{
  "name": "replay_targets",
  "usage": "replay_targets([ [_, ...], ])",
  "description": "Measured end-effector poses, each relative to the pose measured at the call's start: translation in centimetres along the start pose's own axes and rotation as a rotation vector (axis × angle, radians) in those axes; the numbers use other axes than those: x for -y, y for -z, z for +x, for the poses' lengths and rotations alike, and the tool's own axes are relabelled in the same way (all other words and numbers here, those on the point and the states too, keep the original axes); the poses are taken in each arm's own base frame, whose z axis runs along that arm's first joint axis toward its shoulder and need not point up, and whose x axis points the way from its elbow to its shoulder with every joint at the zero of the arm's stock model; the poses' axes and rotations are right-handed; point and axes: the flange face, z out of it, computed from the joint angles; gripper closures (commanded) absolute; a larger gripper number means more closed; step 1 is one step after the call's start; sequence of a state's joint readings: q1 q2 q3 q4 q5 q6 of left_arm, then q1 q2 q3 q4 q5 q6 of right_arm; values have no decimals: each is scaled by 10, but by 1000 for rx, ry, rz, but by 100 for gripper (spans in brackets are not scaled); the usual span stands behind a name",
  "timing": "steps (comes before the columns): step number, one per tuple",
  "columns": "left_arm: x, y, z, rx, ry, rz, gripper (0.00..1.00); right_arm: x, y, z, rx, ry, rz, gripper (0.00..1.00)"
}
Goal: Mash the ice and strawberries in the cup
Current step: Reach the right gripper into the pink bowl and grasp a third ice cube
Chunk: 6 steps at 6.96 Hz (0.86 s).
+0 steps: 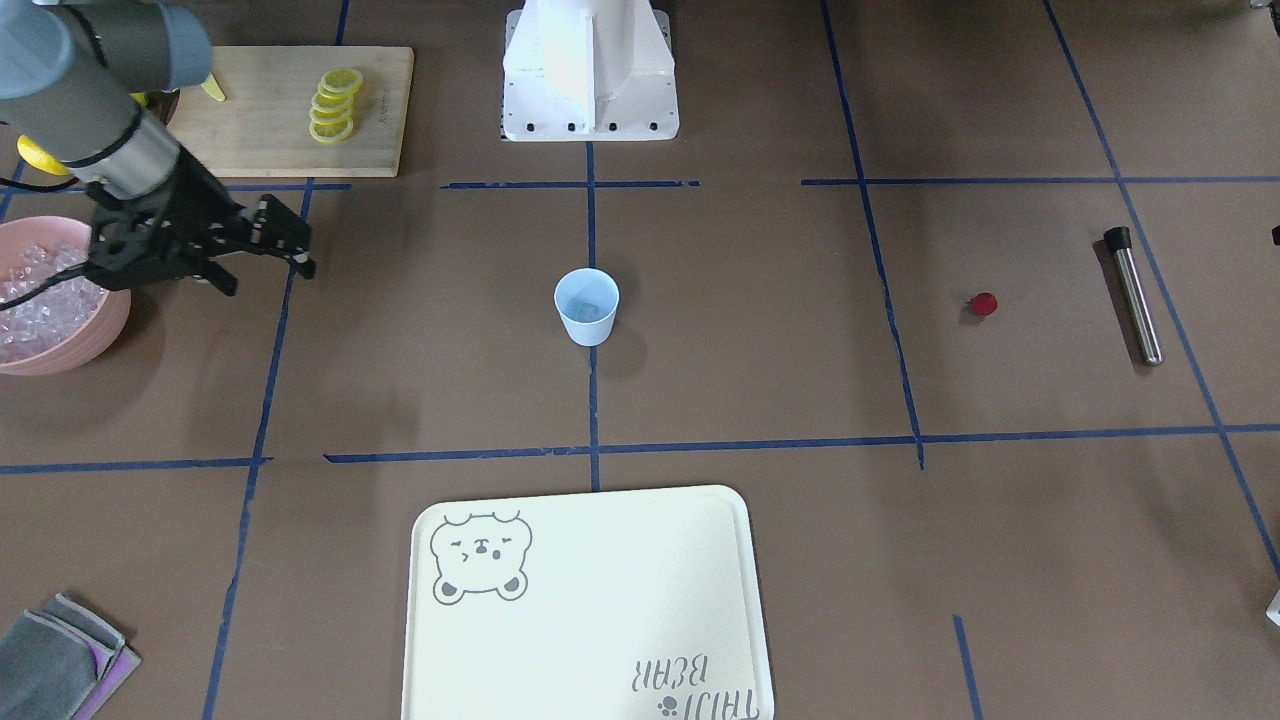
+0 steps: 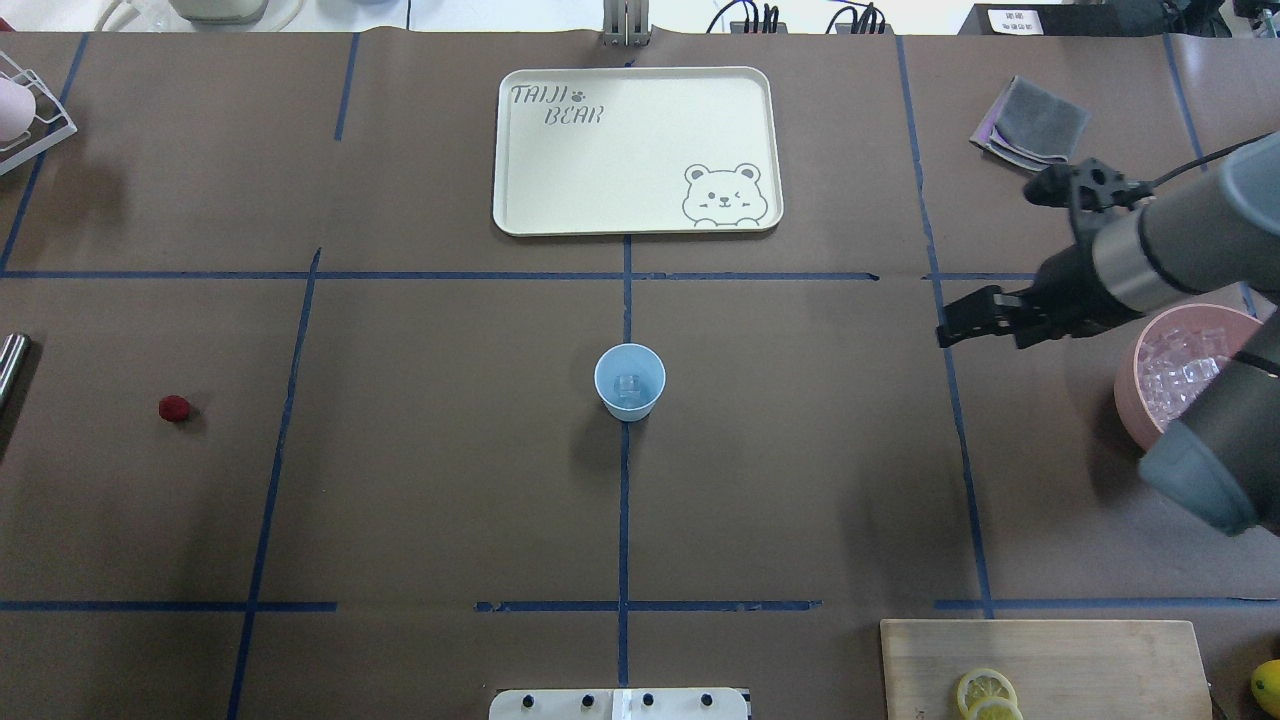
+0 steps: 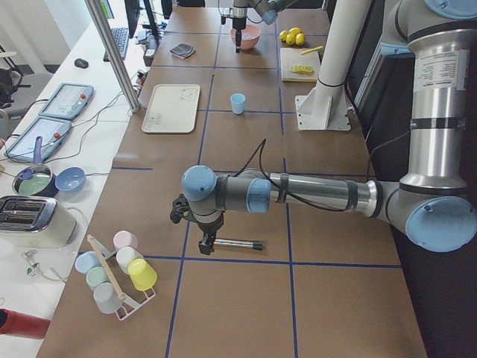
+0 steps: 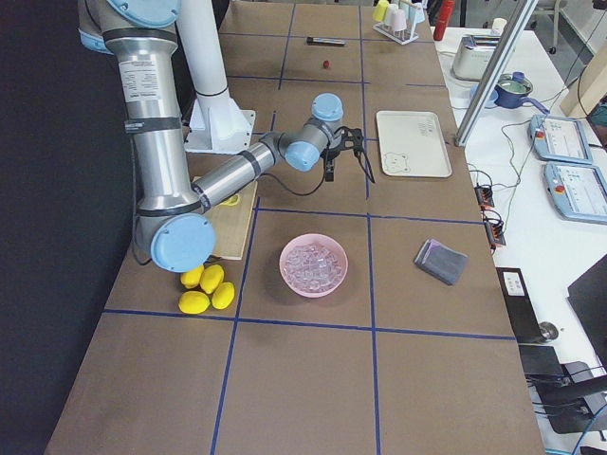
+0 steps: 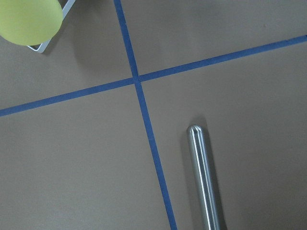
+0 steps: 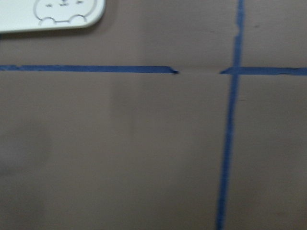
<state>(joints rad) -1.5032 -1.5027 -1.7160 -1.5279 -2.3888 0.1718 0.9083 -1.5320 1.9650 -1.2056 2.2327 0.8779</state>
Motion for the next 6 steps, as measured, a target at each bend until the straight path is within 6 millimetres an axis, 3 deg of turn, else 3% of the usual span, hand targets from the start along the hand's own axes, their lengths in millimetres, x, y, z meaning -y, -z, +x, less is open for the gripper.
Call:
replay_targets([
  [2,-11,2,6,-16,9,7,0,-24,27,106,-79,167,-21,0],
  [4,-12,4,8,-18,19,10,0,-32,31,181,-132,286,-53,0],
  [5,-12,4,8,-18,22,9,0,-29,20,208,-149,327,-77,0],
  [6,-12,3,8,-18,24,9,0,-20,9,219,-156,342,-91,1],
])
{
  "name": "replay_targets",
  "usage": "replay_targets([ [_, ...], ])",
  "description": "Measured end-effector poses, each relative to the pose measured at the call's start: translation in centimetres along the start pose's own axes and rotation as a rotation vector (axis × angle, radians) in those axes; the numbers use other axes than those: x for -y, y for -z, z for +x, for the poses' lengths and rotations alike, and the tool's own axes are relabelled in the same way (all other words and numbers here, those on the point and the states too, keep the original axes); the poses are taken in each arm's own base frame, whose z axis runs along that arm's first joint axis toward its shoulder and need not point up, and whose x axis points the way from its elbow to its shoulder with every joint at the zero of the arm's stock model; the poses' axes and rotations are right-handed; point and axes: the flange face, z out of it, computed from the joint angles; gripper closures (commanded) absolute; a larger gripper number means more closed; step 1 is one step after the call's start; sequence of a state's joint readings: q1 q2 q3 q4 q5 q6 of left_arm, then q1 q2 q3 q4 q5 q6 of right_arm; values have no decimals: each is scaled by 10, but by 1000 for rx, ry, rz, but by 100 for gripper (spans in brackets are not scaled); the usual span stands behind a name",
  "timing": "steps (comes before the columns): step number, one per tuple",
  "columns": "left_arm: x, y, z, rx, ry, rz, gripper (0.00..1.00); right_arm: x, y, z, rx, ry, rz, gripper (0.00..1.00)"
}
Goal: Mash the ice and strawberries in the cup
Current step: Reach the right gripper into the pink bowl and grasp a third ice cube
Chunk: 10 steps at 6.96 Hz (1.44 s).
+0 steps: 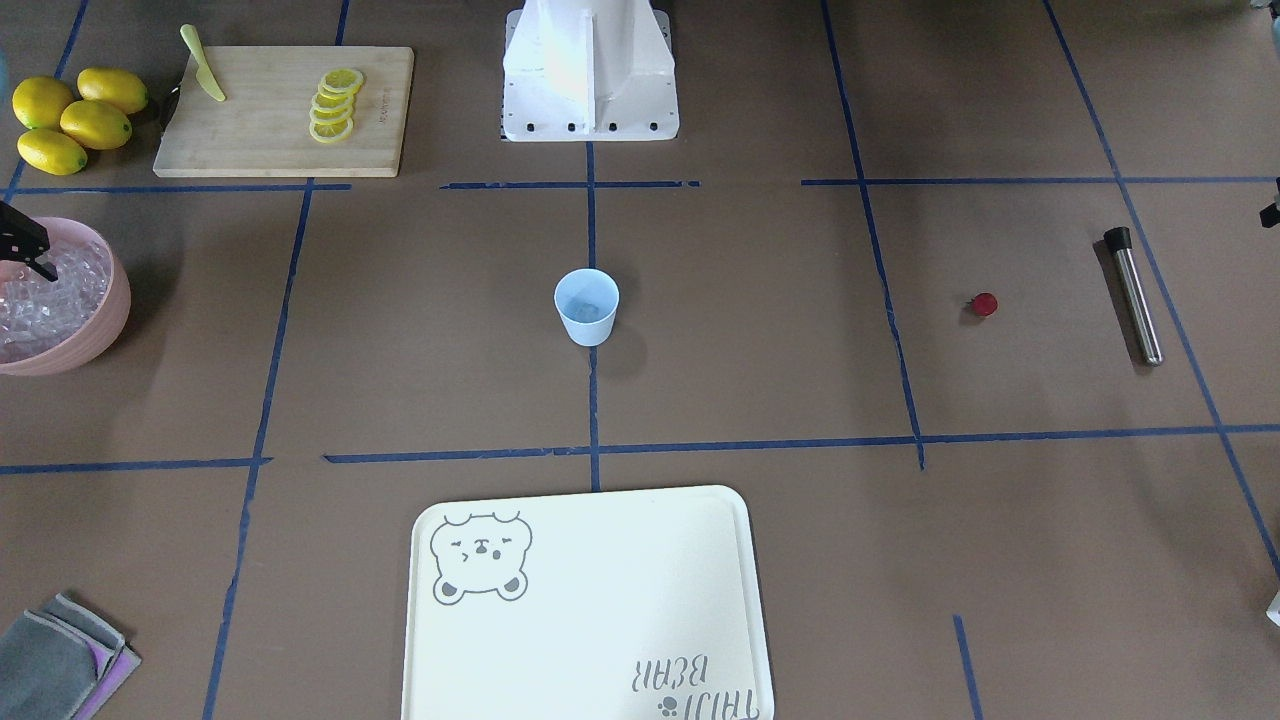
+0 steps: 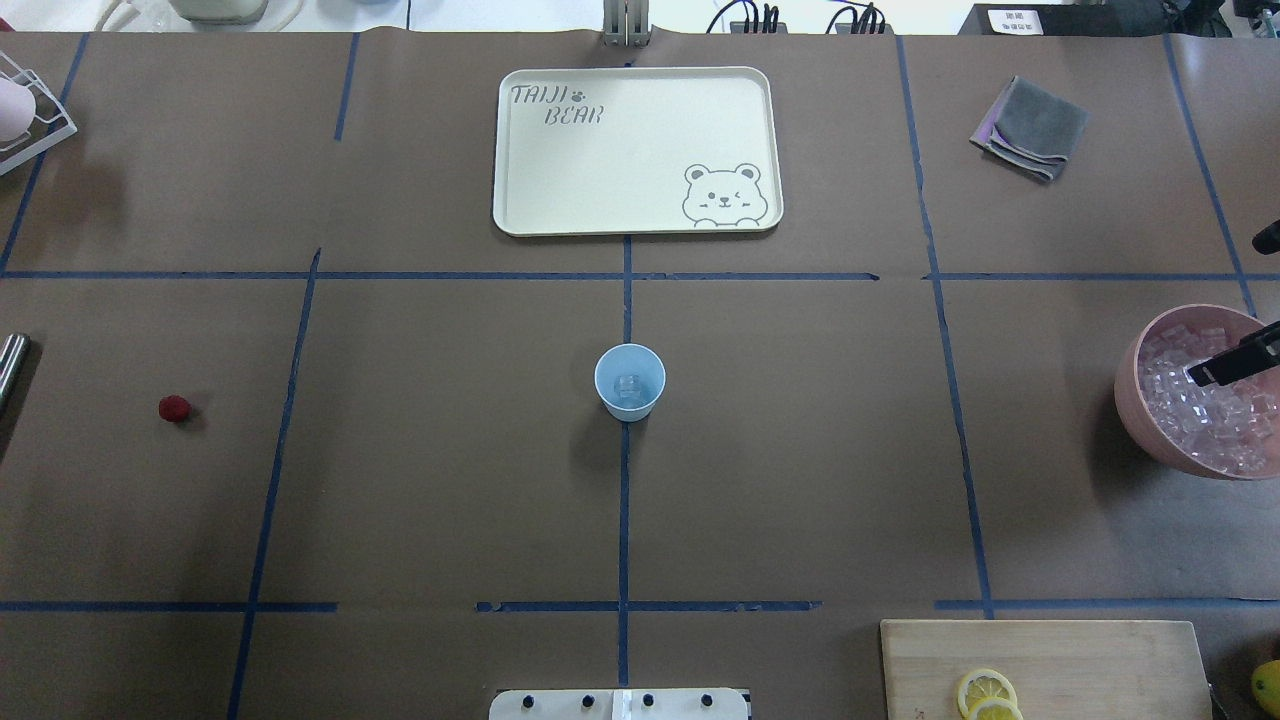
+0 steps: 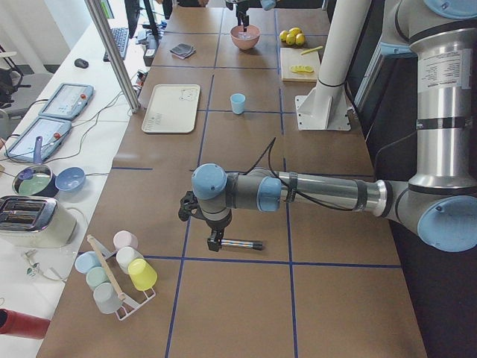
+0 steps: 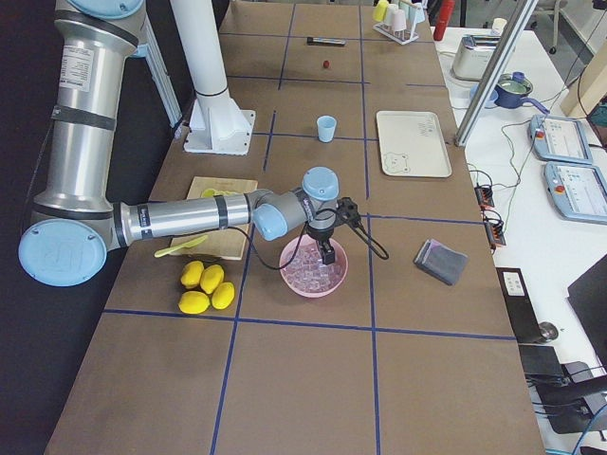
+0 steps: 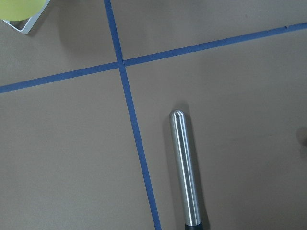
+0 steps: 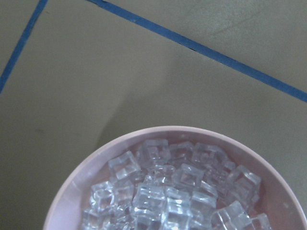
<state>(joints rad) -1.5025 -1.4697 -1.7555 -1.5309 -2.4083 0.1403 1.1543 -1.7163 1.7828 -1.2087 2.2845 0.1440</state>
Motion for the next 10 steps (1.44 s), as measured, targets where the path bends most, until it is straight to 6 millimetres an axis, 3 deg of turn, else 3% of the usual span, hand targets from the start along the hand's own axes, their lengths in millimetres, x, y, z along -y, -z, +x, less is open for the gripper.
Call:
replay_targets([
  [3,-1,-4,-4,-1,8,-7,0,20,-22,0,9,11,-25,4],
  [6,-1,-4,-4,-1,8,-9,0,17,-28,-6,20,16,-38,9],
  [7,-1,-4,-4,-1,9,-9,0,14,-28,-5,27,13,-43,16],
  [8,-1,-4,-4,-1,9,-8,0,8,-29,-5,32,9,-48,32],
  [10,-1,-4,-4,-1,8,-8,0,2,-26,-5,35,6,-49,84],
])
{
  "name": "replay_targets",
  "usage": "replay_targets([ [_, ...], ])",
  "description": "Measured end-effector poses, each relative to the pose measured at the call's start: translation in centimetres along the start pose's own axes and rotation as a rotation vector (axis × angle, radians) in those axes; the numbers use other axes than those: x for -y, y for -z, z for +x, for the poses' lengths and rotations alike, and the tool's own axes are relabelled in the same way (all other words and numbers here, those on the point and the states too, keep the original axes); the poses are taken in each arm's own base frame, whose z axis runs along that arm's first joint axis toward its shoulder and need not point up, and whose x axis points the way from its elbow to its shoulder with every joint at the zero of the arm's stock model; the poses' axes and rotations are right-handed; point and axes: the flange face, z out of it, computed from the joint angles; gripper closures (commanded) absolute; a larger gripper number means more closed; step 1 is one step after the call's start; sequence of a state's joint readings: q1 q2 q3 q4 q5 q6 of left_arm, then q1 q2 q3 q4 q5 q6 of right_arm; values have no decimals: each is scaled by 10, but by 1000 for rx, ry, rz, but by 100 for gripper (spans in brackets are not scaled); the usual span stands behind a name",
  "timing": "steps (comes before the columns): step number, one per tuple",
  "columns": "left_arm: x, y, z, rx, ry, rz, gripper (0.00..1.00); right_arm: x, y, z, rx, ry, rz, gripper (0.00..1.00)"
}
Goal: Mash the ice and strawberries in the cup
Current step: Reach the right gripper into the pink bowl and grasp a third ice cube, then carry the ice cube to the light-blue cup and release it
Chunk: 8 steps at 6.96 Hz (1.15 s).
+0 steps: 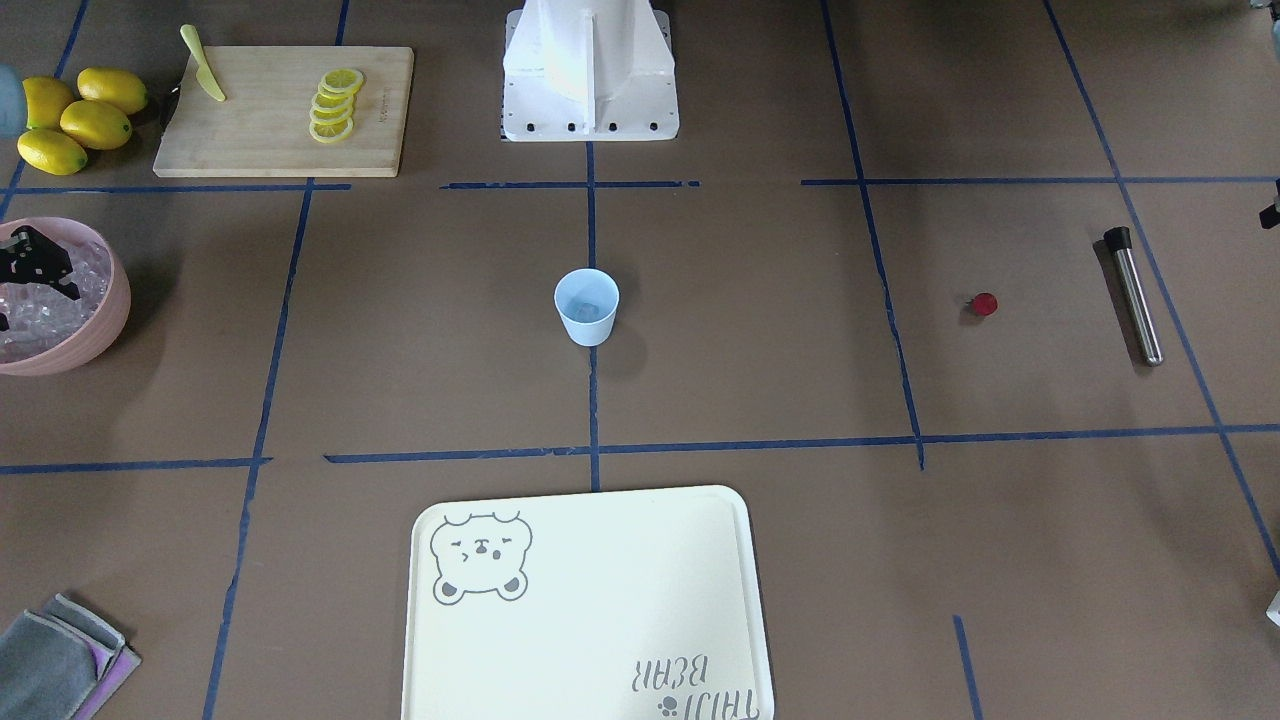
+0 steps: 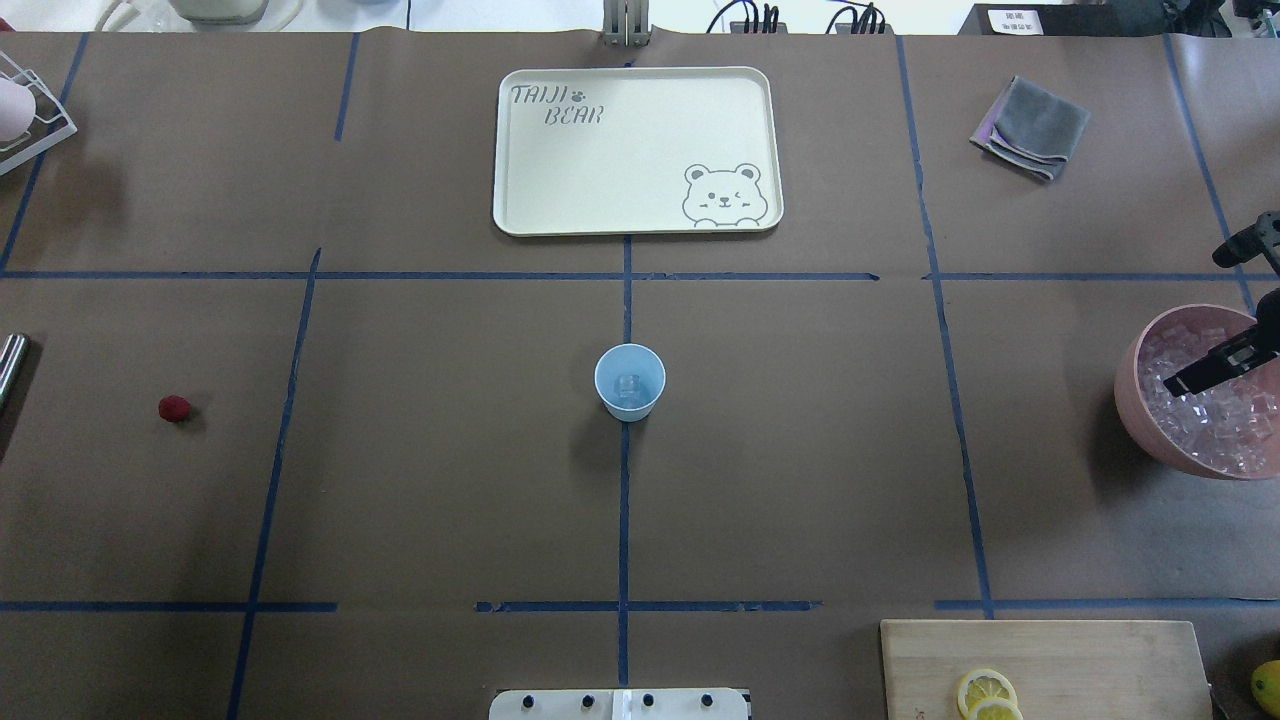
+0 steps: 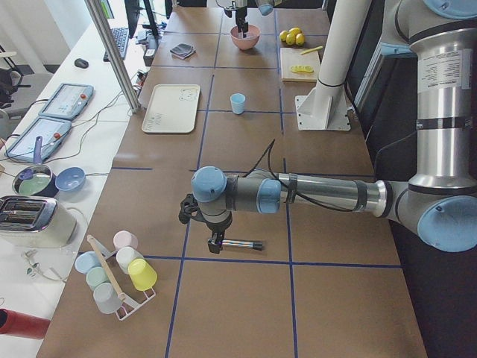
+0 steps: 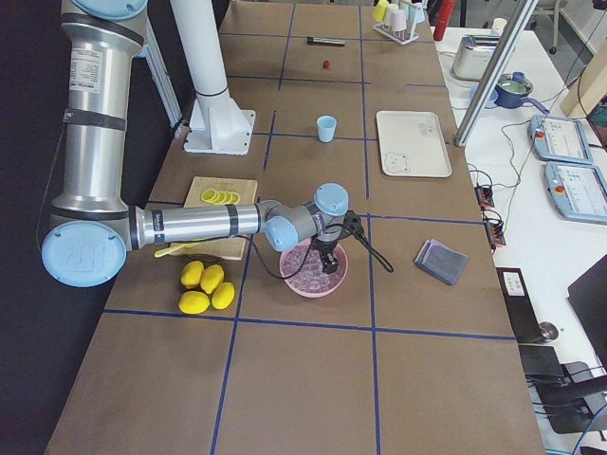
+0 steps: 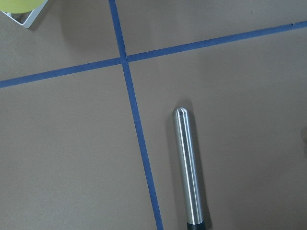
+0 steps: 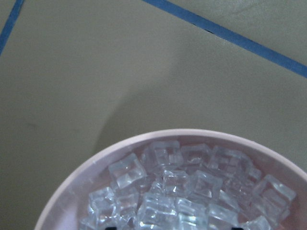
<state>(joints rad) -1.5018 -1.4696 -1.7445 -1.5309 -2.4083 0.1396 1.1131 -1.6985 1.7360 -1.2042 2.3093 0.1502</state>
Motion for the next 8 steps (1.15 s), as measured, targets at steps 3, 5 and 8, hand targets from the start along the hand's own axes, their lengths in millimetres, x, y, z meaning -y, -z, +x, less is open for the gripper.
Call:
replay_targets([
  [3,0,0,2,-17,0,3,0,-2,4,-3,0,1,5,100],
  [5,0,0,3,-26,0,4,0,3,17,-13,3,-4,30,100],
  [8,1,0,3,-29,-1,4,0,66,85,-123,115,-228,169,100],
])
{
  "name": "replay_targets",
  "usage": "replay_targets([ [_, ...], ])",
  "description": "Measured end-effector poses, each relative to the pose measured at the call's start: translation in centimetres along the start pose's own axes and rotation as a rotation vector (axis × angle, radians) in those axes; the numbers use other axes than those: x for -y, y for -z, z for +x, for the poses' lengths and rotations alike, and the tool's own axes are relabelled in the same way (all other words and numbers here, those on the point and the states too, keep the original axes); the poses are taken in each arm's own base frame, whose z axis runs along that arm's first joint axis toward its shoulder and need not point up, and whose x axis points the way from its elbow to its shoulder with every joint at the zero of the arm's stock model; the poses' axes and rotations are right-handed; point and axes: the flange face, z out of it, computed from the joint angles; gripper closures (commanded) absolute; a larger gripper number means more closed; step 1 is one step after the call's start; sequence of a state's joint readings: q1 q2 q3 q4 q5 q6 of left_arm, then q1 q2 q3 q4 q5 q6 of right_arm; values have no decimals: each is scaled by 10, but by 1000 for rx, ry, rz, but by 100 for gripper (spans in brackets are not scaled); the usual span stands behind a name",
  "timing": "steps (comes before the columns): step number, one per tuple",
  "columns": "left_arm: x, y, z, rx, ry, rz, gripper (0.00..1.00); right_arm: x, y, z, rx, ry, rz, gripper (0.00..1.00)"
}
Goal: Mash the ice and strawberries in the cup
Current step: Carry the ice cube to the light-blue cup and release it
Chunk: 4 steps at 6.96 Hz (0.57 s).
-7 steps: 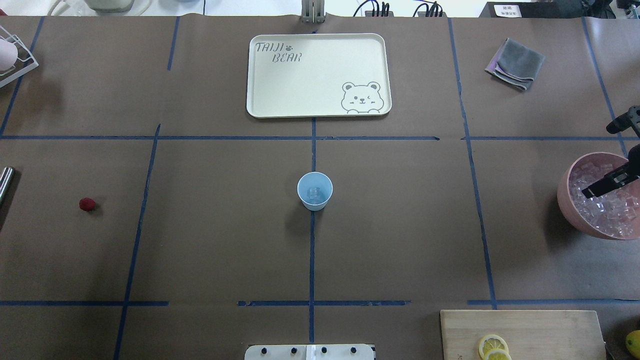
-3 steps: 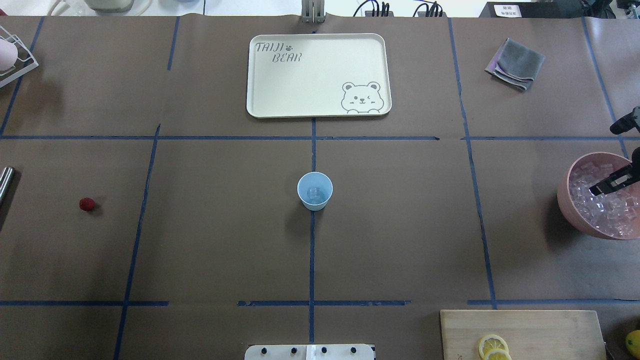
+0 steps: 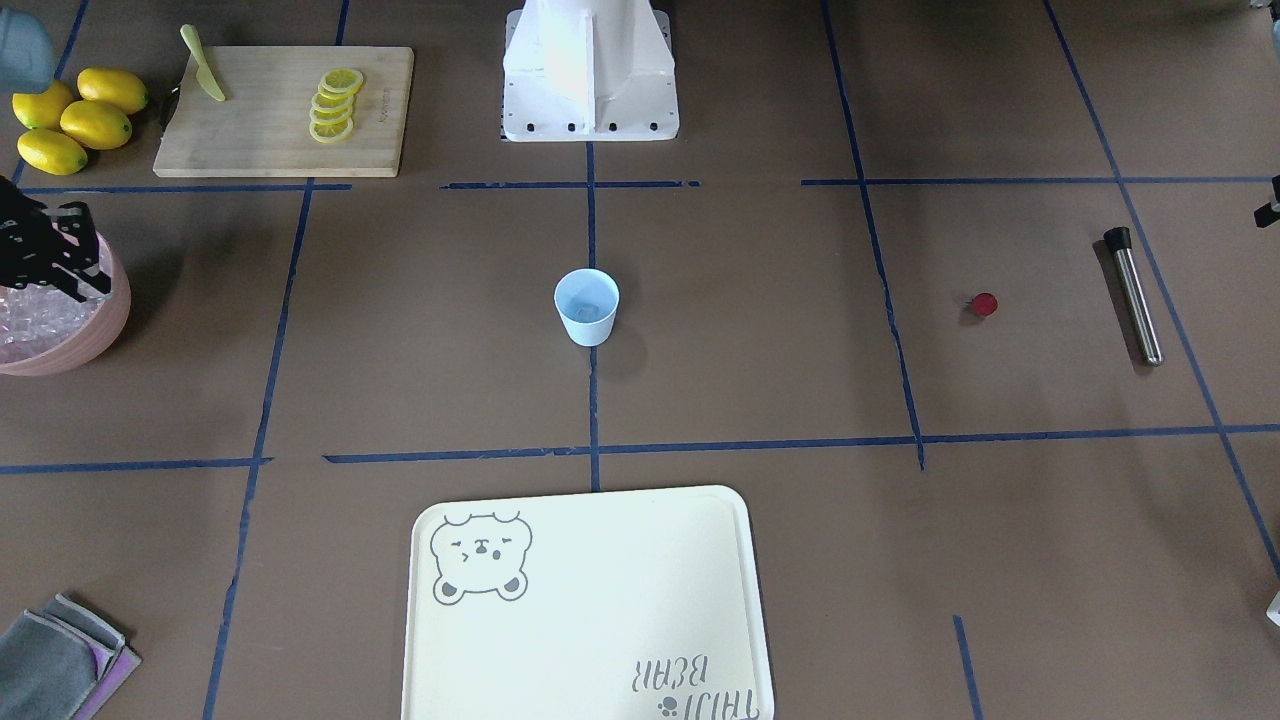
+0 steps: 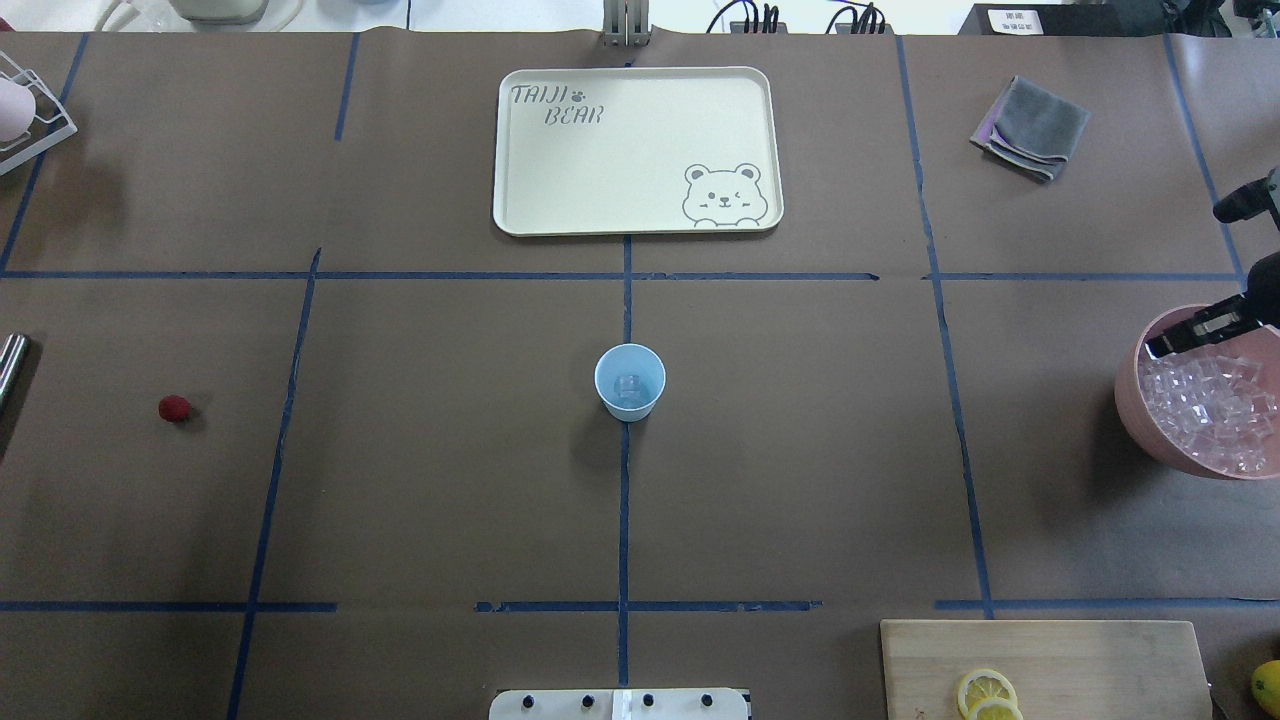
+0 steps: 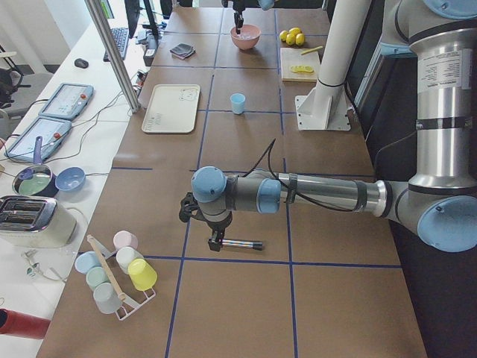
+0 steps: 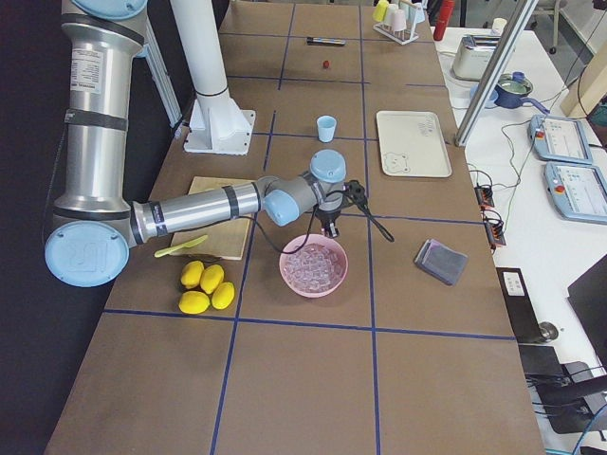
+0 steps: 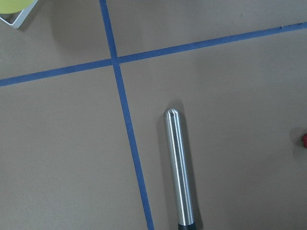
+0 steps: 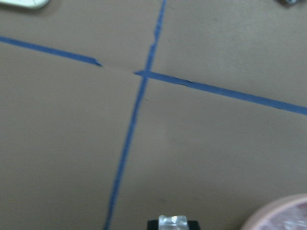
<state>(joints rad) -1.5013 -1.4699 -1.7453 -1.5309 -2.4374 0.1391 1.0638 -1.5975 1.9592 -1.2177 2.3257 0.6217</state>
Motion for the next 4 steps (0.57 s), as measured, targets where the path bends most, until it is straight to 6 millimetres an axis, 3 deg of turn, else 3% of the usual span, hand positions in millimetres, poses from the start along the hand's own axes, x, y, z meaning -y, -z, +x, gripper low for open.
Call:
replay_targets([
  [2,0,0,0,0,-1,-1,0,31,-11,-132,124,-170,12,100],
  [4,1,-1,-1,0,0,-2,0,32,-59,-282,193,-304,24,100],
])
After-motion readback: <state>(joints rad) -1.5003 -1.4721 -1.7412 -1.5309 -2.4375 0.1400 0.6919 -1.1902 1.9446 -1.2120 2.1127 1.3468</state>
